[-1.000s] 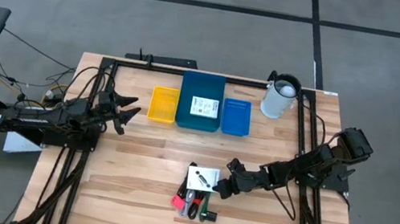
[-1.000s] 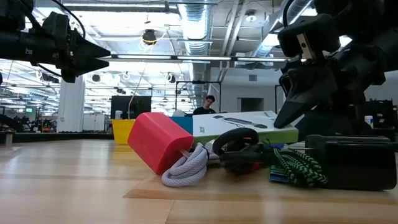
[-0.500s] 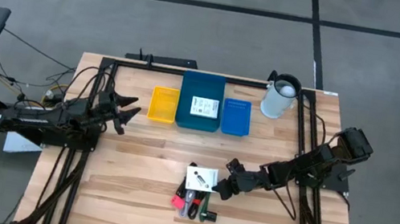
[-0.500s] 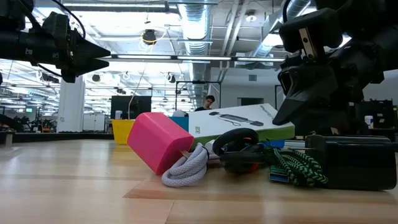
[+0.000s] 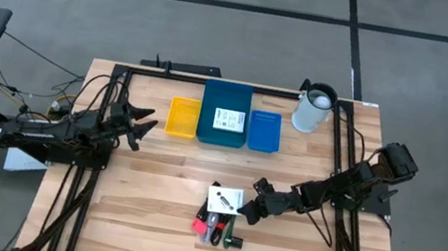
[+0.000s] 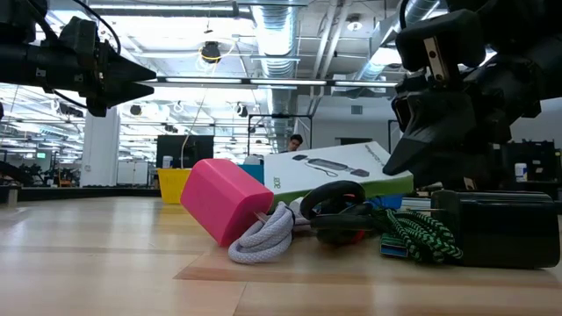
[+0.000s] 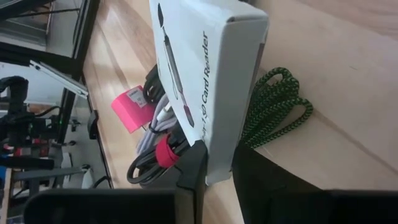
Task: Pick and place items into bin
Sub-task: Put the white box into the dark blue bin
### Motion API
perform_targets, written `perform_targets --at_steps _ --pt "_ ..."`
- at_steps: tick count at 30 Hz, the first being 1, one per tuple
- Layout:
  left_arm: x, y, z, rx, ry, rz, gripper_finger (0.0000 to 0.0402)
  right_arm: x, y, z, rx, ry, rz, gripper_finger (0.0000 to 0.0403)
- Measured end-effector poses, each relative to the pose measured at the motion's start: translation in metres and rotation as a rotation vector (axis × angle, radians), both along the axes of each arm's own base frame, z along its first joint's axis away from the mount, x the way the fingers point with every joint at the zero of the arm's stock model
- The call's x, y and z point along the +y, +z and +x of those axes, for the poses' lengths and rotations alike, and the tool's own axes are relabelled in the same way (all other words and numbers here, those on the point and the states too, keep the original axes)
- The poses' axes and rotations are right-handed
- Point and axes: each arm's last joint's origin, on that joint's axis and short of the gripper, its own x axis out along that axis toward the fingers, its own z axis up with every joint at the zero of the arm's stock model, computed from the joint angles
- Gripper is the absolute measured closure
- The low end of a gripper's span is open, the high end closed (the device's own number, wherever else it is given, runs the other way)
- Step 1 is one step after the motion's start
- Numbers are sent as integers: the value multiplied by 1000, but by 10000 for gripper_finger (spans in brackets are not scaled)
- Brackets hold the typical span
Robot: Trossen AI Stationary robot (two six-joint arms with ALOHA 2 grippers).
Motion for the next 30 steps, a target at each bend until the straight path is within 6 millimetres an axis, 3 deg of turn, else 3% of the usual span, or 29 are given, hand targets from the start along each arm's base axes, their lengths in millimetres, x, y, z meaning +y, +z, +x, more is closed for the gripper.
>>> perform_targets --at_steps 11,15,21,30 --pt "0 0 0 0 0 0 189 -5 32 -5 -111 -3 -73 341" --pt "0 0 0 0 0 0 189 -16 48 -5 -181 -17 -113 342" --pt "0 0 0 0 0 0 189 -53 70 0 -270 -38 -184 342" --pt "0 0 0 -1 0 0 189 -134 86 9 -300 30 -198 342"
